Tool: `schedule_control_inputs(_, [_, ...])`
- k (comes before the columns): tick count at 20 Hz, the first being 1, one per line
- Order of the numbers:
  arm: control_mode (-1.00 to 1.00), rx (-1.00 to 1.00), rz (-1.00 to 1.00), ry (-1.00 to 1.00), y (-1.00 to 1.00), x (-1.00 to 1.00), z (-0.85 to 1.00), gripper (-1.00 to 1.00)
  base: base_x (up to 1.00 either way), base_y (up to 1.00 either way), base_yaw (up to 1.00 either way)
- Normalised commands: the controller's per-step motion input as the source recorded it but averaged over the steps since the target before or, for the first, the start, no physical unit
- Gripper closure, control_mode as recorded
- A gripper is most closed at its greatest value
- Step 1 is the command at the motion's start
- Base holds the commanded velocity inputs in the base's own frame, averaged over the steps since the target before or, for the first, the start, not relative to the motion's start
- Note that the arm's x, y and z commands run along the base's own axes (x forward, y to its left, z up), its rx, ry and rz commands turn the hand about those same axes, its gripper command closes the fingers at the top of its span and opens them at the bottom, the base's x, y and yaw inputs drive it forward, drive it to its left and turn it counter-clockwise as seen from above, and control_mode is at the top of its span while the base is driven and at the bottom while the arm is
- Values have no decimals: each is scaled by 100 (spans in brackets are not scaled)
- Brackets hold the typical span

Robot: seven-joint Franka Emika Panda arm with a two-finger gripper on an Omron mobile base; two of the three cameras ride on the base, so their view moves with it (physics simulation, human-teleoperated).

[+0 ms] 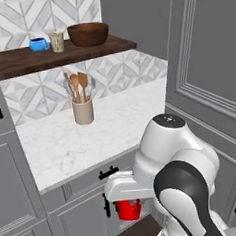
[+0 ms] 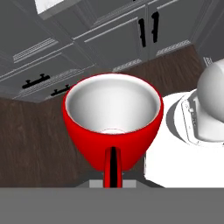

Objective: Gather all objects into one cabinet and sort the glasses and bowls to opposite sides.

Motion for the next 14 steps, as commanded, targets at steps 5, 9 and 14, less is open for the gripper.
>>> schedule_control_inputs(5, [100,0,0,0,0,0,0,100,0,0,0])
schedule_control_inputs(9, [100,0,0,0,0,0,0,100,0,0,0])
schedule_control_inputs(14, [100,0,0,0,0,0,0,100,0,0,0])
